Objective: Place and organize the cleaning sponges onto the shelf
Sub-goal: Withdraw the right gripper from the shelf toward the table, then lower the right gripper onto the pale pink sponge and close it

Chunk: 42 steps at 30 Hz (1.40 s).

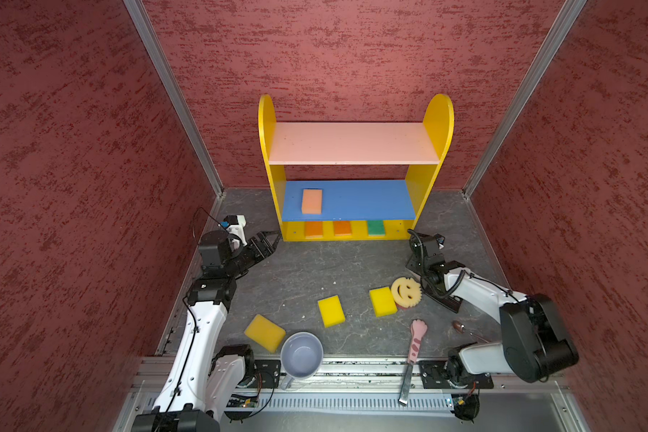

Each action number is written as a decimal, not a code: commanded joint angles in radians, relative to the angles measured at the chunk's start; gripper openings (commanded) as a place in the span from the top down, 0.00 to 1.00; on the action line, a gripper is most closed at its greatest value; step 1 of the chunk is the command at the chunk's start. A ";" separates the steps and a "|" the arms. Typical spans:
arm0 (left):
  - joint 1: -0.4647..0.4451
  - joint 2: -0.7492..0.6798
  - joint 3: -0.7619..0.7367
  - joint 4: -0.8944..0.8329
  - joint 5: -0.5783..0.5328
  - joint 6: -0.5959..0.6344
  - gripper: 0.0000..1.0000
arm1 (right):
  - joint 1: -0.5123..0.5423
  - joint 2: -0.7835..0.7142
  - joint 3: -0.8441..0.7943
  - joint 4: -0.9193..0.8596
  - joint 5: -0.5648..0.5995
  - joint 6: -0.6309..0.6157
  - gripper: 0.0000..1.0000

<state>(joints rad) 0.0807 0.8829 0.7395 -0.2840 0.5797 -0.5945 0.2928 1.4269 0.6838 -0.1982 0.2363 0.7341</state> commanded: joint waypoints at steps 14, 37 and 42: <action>0.010 0.046 0.011 0.025 -0.019 -0.053 0.20 | 0.280 0.217 0.059 0.328 -0.249 0.131 0.50; 0.017 0.045 -0.013 0.021 -0.062 -0.072 0.21 | 0.460 0.238 0.212 0.086 -0.114 -0.004 0.45; 0.019 0.041 -0.005 -0.007 -0.060 -0.064 0.20 | 0.461 0.355 0.270 0.106 -0.156 0.014 0.48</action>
<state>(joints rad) 0.0917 0.9314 0.7364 -0.2878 0.5156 -0.6613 0.7555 1.7409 0.9154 -0.0761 0.0929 0.7429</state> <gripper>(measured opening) 0.795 0.528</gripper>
